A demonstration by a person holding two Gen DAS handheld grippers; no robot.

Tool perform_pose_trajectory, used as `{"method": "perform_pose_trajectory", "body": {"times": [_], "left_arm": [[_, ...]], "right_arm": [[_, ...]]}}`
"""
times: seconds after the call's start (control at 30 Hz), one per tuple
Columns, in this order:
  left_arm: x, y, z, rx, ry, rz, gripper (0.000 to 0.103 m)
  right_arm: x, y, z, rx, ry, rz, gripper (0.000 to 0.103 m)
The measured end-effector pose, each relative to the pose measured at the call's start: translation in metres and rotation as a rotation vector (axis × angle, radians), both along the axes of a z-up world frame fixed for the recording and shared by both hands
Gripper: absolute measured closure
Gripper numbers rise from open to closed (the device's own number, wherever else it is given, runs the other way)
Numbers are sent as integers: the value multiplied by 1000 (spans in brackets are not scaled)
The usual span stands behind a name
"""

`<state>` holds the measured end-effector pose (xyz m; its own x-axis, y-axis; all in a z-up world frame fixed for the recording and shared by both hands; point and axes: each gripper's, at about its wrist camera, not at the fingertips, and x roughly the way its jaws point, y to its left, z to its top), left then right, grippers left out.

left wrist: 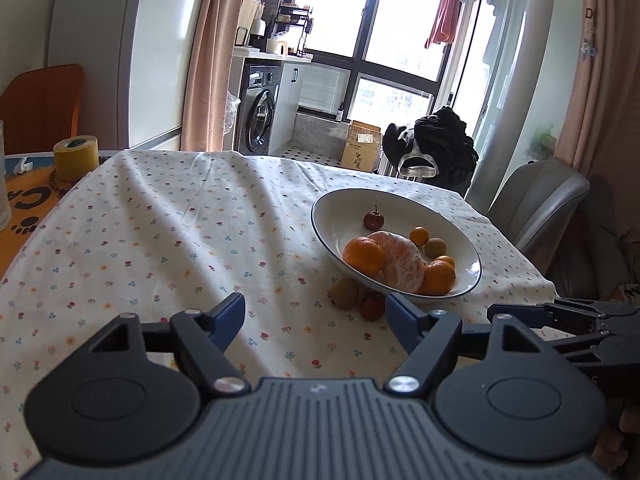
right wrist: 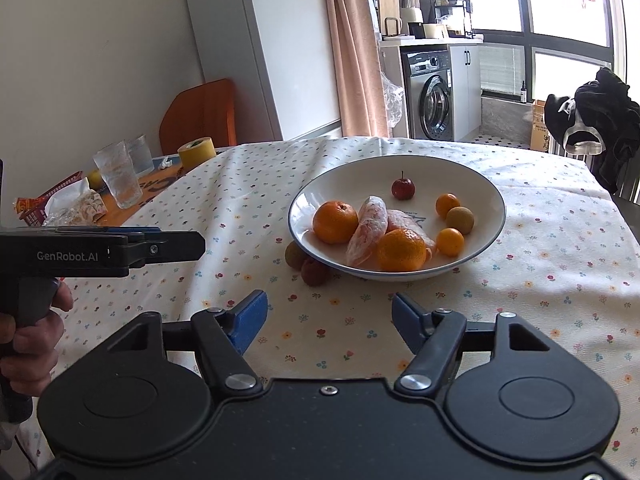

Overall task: Organize fruits
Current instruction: 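Open both tools and withdraw them toward the last fruits on the cloth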

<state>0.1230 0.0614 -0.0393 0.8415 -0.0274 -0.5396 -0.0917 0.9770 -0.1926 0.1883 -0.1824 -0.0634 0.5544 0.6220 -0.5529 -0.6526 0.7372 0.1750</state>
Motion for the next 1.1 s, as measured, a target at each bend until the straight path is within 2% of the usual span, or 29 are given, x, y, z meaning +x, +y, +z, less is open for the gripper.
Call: {"method": "perform_pose_trajectory", "body": {"times": [0.17, 0.33, 0.4, 0.47, 0.93, 1.1], "left_arm": [[0, 4, -8, -13, 20, -12, 44], [0, 8, -13, -21, 26, -13, 48], [1, 9, -15, -26, 31, -15, 51], [3, 11, -17, -34, 37, -17, 54], [6, 21, -28, -54, 61, -11, 58], [8, 25, -30, -60, 65, -4, 60]], "right_arm": [[1, 12, -5, -17, 23, -1, 43], [2, 23, -10, -30, 43, 8, 51], [3, 26, -12, -34, 56, 11, 57], [4, 31, -14, -40, 63, 9, 58], [16, 55, -22, -74, 64, -26, 62], [23, 66, -24, -88, 56, -34, 69]]}}
